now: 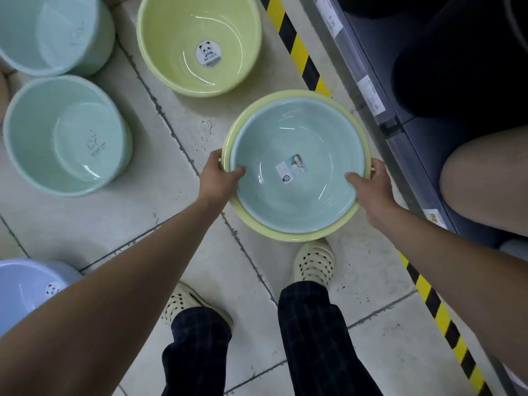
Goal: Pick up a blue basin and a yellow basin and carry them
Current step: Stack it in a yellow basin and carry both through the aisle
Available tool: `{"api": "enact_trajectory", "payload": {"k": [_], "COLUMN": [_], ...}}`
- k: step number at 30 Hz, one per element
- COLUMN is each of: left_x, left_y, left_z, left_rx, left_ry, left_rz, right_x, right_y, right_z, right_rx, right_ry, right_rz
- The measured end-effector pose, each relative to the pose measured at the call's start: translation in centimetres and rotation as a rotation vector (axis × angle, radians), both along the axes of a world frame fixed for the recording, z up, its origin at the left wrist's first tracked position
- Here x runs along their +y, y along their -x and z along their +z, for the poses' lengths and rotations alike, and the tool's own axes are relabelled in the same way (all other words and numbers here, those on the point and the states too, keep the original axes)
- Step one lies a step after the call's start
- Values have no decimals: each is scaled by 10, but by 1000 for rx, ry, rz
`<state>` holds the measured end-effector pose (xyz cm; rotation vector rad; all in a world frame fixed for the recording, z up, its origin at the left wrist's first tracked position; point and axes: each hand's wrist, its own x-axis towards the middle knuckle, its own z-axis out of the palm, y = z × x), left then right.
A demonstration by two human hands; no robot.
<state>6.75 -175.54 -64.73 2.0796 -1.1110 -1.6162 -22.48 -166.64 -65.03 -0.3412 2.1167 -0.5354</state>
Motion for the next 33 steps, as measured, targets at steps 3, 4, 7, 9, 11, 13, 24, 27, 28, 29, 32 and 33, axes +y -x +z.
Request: {"api": "enact_trajectory", "payload": {"k": [3,4,7,9,11,13,24,27,28,29,32,33], "left_x": [-8,-10,-12,-11,-9,-6,-9,-10,-9,-7,-1,0], "left_y": [11,14,18,20,18,16,18,20,21,22,20,18], "left_z": [-13,-18,-33,-42,-53,-63,-103,-97,-92,-86,-60,-50], "left_rx": [-53,-67,-115,-151,-167,-149,-65,-78,-71,-60,-22,-12], "left_ry": [-16,-27,-47,-35,-4,10,-52,-97,-103,-104,-105,-98], "left_rz": [-12,-9,-15,-37,-64,-74,-18,45,61,75,118,135], "right_x": [-3,-5,-16,-19,-18,-16,-14,-16,-16,-14,-18,-22], "right_y": [10,11,6,4,6,7,11,18,20,22,20,17], "right_z": [-23,-28,-30,-37,-47,-57,-90,-80,-75,-70,-44,-35], "right_rx": [6,12,35,24,46,83,-3,-18,-17,-10,-22,-48], "right_ry": [-3,-10,-20,-10,-9,-1,-26,-71,-68,-65,-21,10], "right_rz": [23,45,123,153,172,200,146,140,139,134,93,70]}}
